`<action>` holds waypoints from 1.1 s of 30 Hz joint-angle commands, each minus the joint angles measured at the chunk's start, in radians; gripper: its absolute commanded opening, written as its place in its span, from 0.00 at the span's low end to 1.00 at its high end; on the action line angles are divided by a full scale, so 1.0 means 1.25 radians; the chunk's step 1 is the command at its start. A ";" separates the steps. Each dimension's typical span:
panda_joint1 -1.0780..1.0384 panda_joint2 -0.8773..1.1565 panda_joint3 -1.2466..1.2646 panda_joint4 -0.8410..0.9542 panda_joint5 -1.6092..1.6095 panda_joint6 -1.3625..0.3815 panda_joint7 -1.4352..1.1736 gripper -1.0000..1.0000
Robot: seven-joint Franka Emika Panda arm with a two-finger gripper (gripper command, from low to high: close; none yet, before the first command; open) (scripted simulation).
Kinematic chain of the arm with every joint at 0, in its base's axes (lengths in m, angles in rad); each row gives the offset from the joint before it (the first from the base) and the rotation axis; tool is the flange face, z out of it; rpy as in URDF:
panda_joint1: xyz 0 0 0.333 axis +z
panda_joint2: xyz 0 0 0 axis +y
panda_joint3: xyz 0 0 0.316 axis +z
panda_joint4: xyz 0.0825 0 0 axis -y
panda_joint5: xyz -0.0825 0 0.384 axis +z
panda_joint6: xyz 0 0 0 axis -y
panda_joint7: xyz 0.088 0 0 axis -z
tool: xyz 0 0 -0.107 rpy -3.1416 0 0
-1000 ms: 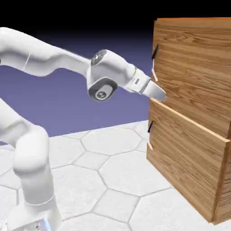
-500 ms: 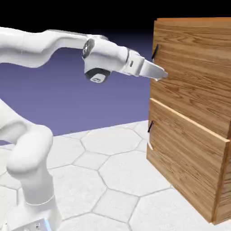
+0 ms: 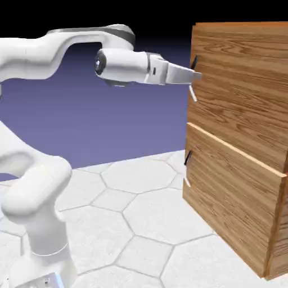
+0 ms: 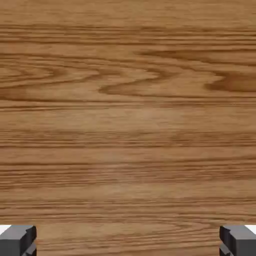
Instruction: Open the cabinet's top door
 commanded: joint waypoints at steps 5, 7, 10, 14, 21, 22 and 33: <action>-0.057 -0.020 0.067 0.042 0.174 0.004 -0.125 0.50; -0.080 -0.028 0.093 0.059 0.244 0.006 -0.175 0.50; -0.115 -0.040 0.133 0.084 0.348 0.009 -0.249 0.50; -0.161 -0.056 0.186 0.118 0.487 0.012 -0.349 0.50; -0.241 -0.084 0.279 0.177 0.731 0.018 -0.523 0.50; -0.249 -0.086 0.288 0.183 0.754 0.019 -0.540 0.50; -0.338 -0.028 0.343 0.247 0.762 -0.019 -0.572 0.00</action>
